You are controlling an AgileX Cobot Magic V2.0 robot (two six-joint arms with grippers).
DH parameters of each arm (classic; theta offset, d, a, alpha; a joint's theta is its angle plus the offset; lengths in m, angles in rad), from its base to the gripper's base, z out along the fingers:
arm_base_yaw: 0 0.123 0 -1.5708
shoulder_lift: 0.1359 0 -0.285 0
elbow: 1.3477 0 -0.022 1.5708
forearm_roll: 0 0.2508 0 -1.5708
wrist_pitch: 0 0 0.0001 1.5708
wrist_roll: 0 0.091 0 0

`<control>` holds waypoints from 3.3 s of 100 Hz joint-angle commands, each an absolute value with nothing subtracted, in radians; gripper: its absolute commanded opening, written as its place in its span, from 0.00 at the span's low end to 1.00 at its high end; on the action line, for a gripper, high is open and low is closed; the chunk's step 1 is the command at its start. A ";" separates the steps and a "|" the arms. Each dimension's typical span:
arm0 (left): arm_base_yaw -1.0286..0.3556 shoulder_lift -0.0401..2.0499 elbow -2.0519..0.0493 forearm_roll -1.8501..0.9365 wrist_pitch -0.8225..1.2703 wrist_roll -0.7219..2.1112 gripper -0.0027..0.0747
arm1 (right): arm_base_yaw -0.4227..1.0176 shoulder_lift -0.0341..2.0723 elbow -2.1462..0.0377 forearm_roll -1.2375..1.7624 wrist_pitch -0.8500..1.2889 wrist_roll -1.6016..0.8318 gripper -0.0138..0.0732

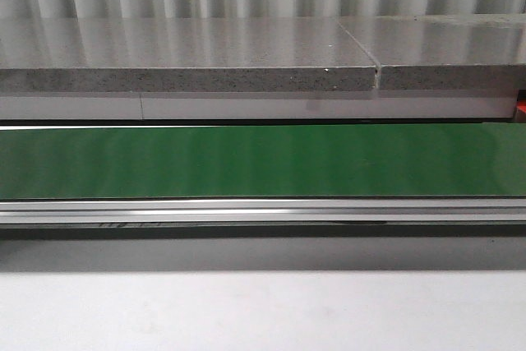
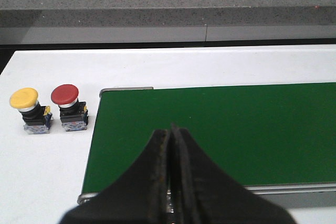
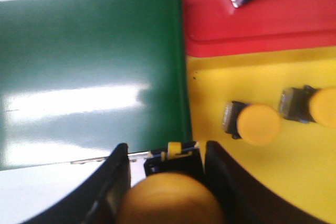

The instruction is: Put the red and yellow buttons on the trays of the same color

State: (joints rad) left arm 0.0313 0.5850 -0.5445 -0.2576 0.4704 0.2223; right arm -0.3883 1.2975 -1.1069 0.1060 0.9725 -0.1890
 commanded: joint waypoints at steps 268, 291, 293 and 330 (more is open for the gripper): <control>0.026 0.586 -0.572 -0.277 0.397 0.226 0.01 | -0.250 1.025 -0.857 0.093 0.515 -0.100 0.84; 0.026 0.586 -0.572 -0.277 0.397 0.226 0.01 | -0.199 0.842 -0.851 0.093 0.543 -0.140 0.84; 0.026 0.586 -0.572 -0.277 0.397 0.226 0.01 | -0.199 0.824 -0.848 0.093 0.546 -0.141 0.84; 0.026 0.586 -0.572 -0.277 0.397 0.226 0.01 | -0.190 0.545 -0.721 0.092 0.602 -0.150 0.80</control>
State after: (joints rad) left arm 0.0313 0.5850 -0.5445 -0.2593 0.4704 0.2223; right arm -0.1893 0.5870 -0.7277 0.0972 0.6615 -0.1390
